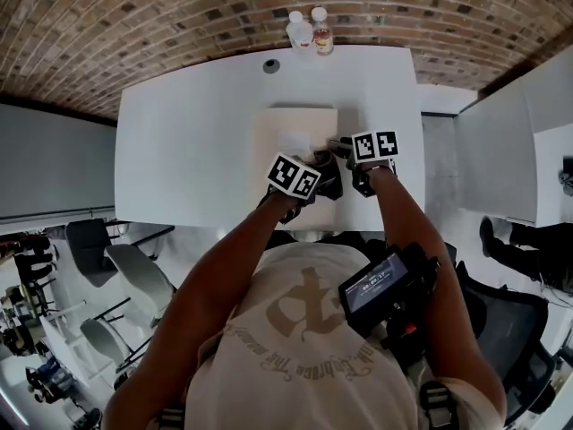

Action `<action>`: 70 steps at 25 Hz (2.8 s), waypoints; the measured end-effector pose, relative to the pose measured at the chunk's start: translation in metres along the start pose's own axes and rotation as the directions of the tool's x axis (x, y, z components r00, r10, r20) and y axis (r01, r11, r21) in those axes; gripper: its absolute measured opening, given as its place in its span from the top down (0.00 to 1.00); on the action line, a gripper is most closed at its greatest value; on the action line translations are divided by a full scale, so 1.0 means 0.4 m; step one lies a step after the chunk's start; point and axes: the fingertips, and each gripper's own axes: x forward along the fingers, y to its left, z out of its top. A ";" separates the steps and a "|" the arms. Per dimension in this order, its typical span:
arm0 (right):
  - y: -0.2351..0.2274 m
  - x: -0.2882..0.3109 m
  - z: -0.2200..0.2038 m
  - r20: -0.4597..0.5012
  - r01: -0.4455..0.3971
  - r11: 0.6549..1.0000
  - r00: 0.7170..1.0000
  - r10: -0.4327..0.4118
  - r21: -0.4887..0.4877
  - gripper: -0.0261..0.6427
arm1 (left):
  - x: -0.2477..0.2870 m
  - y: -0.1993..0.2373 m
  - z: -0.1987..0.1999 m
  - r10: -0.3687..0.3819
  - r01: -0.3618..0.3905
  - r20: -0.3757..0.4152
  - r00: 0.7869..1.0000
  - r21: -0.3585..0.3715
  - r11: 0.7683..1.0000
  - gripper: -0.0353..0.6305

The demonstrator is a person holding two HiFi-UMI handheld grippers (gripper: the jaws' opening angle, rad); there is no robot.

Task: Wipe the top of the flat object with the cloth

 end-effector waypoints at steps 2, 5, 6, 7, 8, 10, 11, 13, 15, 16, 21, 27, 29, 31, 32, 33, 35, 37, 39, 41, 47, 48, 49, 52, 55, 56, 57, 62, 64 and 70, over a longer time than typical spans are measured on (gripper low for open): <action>0.002 0.014 -0.008 -0.014 0.003 1.000 1.000 -0.003 -0.019 0.66 | -0.004 0.013 -0.005 0.013 -0.014 -0.003 1.000 -0.032 0.999 0.79; -0.004 0.016 -0.016 -0.015 0.011 1.000 1.000 -0.011 -0.012 0.65 | -0.020 0.028 -0.028 0.049 -0.051 -0.019 0.999 -0.065 0.997 0.79; -0.005 0.017 -0.020 -0.019 0.010 1.000 1.000 -0.010 -0.007 0.65 | -0.031 0.035 -0.042 0.062 -0.064 -0.024 0.998 -0.076 0.995 0.79; -0.005 0.018 -0.023 -0.024 0.009 1.000 1.000 -0.009 -0.005 0.65 | -0.044 0.045 -0.056 0.074 -0.076 -0.028 0.997 -0.088 0.993 0.79; -0.005 0.019 -0.026 -0.028 0.007 1.000 1.000 -0.007 -0.004 0.65 | -0.059 0.057 -0.071 0.086 -0.089 -0.031 0.996 -0.098 0.991 0.79; -0.005 0.021 -0.024 -0.030 0.003 1.000 1.000 -0.003 -0.006 0.65 | -0.094 0.086 -0.094 0.112 -0.115 -0.031 0.993 -0.112 0.987 0.79; -0.005 0.021 -0.021 -0.028 0.001 1.000 1.000 -0.001 -0.007 0.65 | -0.113 0.104 -0.103 0.126 -0.128 -0.028 0.992 -0.119 0.985 0.79; -0.005 0.020 -0.018 -0.021 -0.001 1.000 1.000 0.001 -0.008 0.65 | -0.155 0.142 -0.122 0.152 -0.153 -0.018 0.988 -0.141 0.978 0.78; -0.005 0.019 -0.022 -0.016 -0.001 1.000 1.000 0.001 -0.006 0.65 | -0.198 0.181 -0.145 0.178 -0.177 -0.008 0.984 -0.172 0.969 0.78; -0.005 0.019 -0.023 -0.014 0.000 1.000 1.000 0.000 -0.006 0.65 | -0.220 0.201 -0.157 0.192 -0.190 -0.004 0.981 -0.186 0.964 0.78; -0.006 0.017 -0.017 -0.007 0.005 1.000 1.000 -0.005 -0.012 0.65 | -0.322 0.288 -0.207 0.255 -0.237 0.033 0.966 -0.262 0.935 0.78; -0.004 0.016 -0.021 -0.001 0.017 1.000 1.000 -0.017 -0.013 0.65 | -0.405 0.325 -0.250 0.265 -0.192 0.151 0.952 -0.379 0.905 0.78; -0.004 0.016 -0.020 -0.003 0.020 1.000 1.000 -0.020 -0.016 0.65 | -0.413 0.303 -0.251 0.242 -0.156 0.182 0.953 -0.391 0.907 0.78; -0.005 0.016 -0.018 -0.001 0.021 1.000 1.000 -0.021 -0.018 0.65 | -0.402 0.264 -0.237 0.204 -0.127 0.190 0.960 -0.351 0.928 0.78; -0.005 0.015 -0.020 -0.001 0.023 1.000 1.000 -0.023 -0.019 0.65 | -0.390 0.241 -0.228 0.183 -0.115 0.187 0.965 -0.326 0.938 0.78; -0.005 0.014 -0.025 -0.002 0.026 0.999 1.000 -0.026 -0.020 0.65 | -0.374 0.219 -0.219 0.162 -0.101 0.182 0.970 -0.303 0.947 0.78; -0.005 0.013 -0.027 -0.001 0.031 0.999 1.000 -0.031 -0.022 0.65 | -0.337 0.178 -0.192 0.120 -0.071 0.174 0.977 -0.264 0.962 0.78; -0.004 0.014 -0.023 0.002 0.034 0.999 0.999 -0.034 -0.023 0.65 | -0.294 0.134 -0.161 0.071 -0.033 0.163 0.984 -0.226 0.974 0.78; -0.003 0.013 -0.021 0.006 0.034 0.999 0.999 -0.034 -0.020 0.65 | -0.245 0.081 -0.140 0.016 0.010 0.137 0.990 -0.183 0.983 0.78; -0.002 0.013 -0.022 0.011 0.033 0.999 0.999 -0.033 -0.013 0.65 | -0.195 0.028 -0.129 -0.040 0.055 0.103 0.994 -0.146 0.988 0.78; -0.002 0.014 -0.022 0.019 0.038 0.999 0.999 -0.038 -0.016 0.65 | -0.076 -0.109 -0.097 -0.187 0.188 0.025 0.982 -0.082 0.979 0.78; -0.002 0.013 -0.022 0.021 0.041 0.999 0.999 -0.040 -0.019 0.65 | -0.061 -0.122 -0.095 -0.198 0.198 0.008 0.980 -0.076 0.977 0.78; -0.004 0.013 -0.021 0.022 0.042 0.999 0.999 -0.042 -0.020 0.65 | -0.047 -0.129 -0.099 -0.202 0.201 -0.016 0.979 -0.067 0.977 0.78; -0.005 0.013 -0.019 0.026 0.040 0.999 0.999 -0.040 -0.014 0.65 | -0.010 -0.120 -0.140 -0.173 0.169 -0.113 0.978 -0.044 0.985 0.78; -0.002 0.015 -0.019 0.027 0.043 0.999 0.999 -0.043 -0.023 0.65 | -0.010 -0.096 -0.164 -0.168 0.153 -0.111 0.979 -0.134 0.979 0.78; -0.001 0.016 -0.019 0.026 0.047 0.998 0.999 -0.046 -0.033 0.65 | -0.017 -0.088 -0.167 -0.164 0.147 -0.102 0.981 -0.162 0.976 0.78; -0.001 0.016 -0.019 0.025 0.050 0.998 0.999 -0.049 -0.043 0.65 | -0.026 -0.081 -0.171 -0.155 0.137 -0.099 0.983 -0.173 0.975 0.78; -0.006 0.015 -0.019 0.022 0.036 0.998 0.999 -0.035 -0.049 0.65 | -0.099 -0.012 -0.219 -0.084 0.065 -0.095 0.992 -0.186 0.980 0.78; -0.012 0.009 -0.016 0.032 0.038 0.998 0.999 -0.037 -0.046 0.65 | -0.138 0.032 -0.236 -0.051 0.032 -0.083 0.995 -0.213 0.977 0.78; -0.005 0.016 -0.024 0.059 0.023 1.000 0.998 -0.022 -0.016 0.65 | -0.277 0.155 -0.321 0.071 -0.088 -0.065 0.995 -0.297 0.951 0.78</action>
